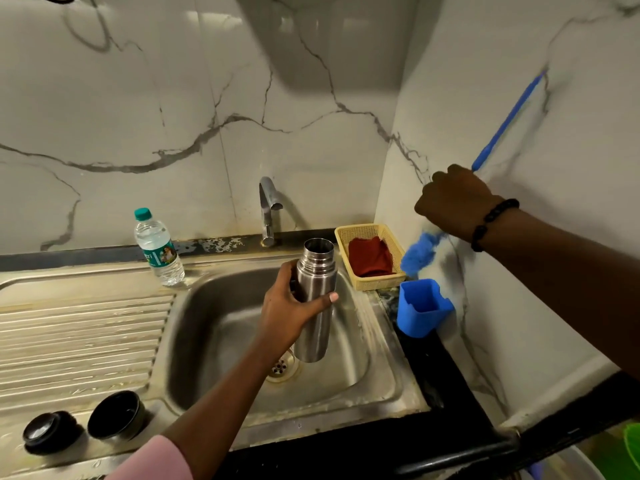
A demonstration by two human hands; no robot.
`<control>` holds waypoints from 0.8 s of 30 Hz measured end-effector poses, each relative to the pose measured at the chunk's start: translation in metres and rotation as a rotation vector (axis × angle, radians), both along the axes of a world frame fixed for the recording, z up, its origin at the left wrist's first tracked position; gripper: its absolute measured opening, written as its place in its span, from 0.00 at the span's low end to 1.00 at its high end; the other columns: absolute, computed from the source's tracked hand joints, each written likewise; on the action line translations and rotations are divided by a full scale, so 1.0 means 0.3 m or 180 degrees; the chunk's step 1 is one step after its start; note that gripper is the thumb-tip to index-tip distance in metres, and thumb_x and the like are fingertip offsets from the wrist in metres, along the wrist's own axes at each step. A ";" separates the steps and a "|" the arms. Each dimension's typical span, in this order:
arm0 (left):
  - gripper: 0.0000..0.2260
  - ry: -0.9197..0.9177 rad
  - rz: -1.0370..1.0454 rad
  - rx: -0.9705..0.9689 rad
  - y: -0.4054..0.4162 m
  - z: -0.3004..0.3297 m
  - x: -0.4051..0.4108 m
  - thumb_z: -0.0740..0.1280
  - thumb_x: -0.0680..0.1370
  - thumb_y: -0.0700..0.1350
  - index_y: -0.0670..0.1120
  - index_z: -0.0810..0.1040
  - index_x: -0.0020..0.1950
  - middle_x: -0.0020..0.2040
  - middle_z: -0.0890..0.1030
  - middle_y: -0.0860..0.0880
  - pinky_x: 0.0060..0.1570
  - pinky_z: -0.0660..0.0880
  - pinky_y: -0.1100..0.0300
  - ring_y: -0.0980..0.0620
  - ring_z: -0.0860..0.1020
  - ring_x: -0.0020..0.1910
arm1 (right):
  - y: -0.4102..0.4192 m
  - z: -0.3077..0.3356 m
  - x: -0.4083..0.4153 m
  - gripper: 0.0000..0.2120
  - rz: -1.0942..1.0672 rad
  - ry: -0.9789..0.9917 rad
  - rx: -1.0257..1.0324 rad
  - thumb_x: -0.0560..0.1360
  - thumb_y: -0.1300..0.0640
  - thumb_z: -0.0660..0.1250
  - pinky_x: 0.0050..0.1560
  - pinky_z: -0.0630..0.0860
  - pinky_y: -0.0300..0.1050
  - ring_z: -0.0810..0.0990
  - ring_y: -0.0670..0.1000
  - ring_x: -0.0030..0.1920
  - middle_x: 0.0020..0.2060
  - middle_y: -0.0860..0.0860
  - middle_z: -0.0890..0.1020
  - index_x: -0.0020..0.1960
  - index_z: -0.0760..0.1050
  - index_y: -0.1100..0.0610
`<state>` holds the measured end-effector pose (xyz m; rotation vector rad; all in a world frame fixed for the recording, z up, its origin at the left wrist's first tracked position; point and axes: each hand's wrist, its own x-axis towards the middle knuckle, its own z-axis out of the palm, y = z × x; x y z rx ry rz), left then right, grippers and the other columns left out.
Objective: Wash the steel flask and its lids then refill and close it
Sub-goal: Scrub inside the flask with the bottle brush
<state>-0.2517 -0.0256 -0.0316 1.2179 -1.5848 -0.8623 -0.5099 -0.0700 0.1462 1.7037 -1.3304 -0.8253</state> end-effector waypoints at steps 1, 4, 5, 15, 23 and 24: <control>0.31 0.0039 0.0024 -0.0006 -0.002 0.006 0.003 0.80 0.68 0.54 0.56 0.69 0.66 0.57 0.79 0.60 0.53 0.77 0.61 0.63 0.78 0.54 | 0.008 0.036 0.016 0.11 0.0007 -0.0082 -0.0064 0.78 0.63 0.62 0.56 0.70 0.47 0.77 0.52 0.57 0.53 0.49 0.80 0.55 0.76 0.52; 0.30 0.0122 0.0171 -0.0034 -0.005 0.021 0.022 0.80 0.67 0.53 0.56 0.69 0.64 0.55 0.79 0.62 0.49 0.74 0.65 0.68 0.77 0.53 | 0.036 0.111 0.065 0.08 0.0223 -0.0619 -0.0187 0.77 0.58 0.64 0.46 0.70 0.48 0.78 0.53 0.50 0.50 0.49 0.80 0.55 0.76 0.52; 0.30 0.0158 0.0222 -0.0042 -0.005 0.027 0.031 0.80 0.67 0.52 0.57 0.69 0.64 0.55 0.79 0.62 0.49 0.74 0.66 0.69 0.77 0.52 | 0.046 0.121 0.080 0.07 0.0359 -0.0943 -0.0220 0.77 0.55 0.64 0.42 0.68 0.47 0.77 0.53 0.46 0.48 0.50 0.80 0.55 0.75 0.52; 0.26 0.0671 0.0707 -0.0093 -0.024 0.066 0.143 0.79 0.70 0.45 0.58 0.69 0.60 0.54 0.82 0.54 0.46 0.78 0.66 0.57 0.82 0.50 | 0.151 -0.178 0.282 0.17 0.0845 -0.5072 0.0115 0.75 0.43 0.62 0.38 0.69 0.44 0.76 0.50 0.37 0.39 0.45 0.78 0.61 0.66 0.47; 0.26 0.1095 0.0916 -0.0041 -0.027 0.117 0.177 0.76 0.73 0.43 0.52 0.67 0.65 0.55 0.80 0.52 0.52 0.79 0.55 0.55 0.82 0.51 | 0.138 -0.399 0.406 0.22 0.1135 -0.5712 0.0192 0.78 0.37 0.57 0.38 0.80 0.42 0.81 0.42 0.40 0.44 0.42 0.82 0.66 0.68 0.46; 0.25 0.1118 0.0878 -0.0069 -0.024 0.126 0.182 0.76 0.73 0.42 0.54 0.67 0.64 0.56 0.80 0.52 0.50 0.79 0.57 0.56 0.82 0.50 | 0.120 -0.408 0.400 0.23 0.1062 -0.5593 0.0141 0.78 0.36 0.56 0.39 0.79 0.43 0.81 0.42 0.40 0.45 0.44 0.83 0.67 0.69 0.47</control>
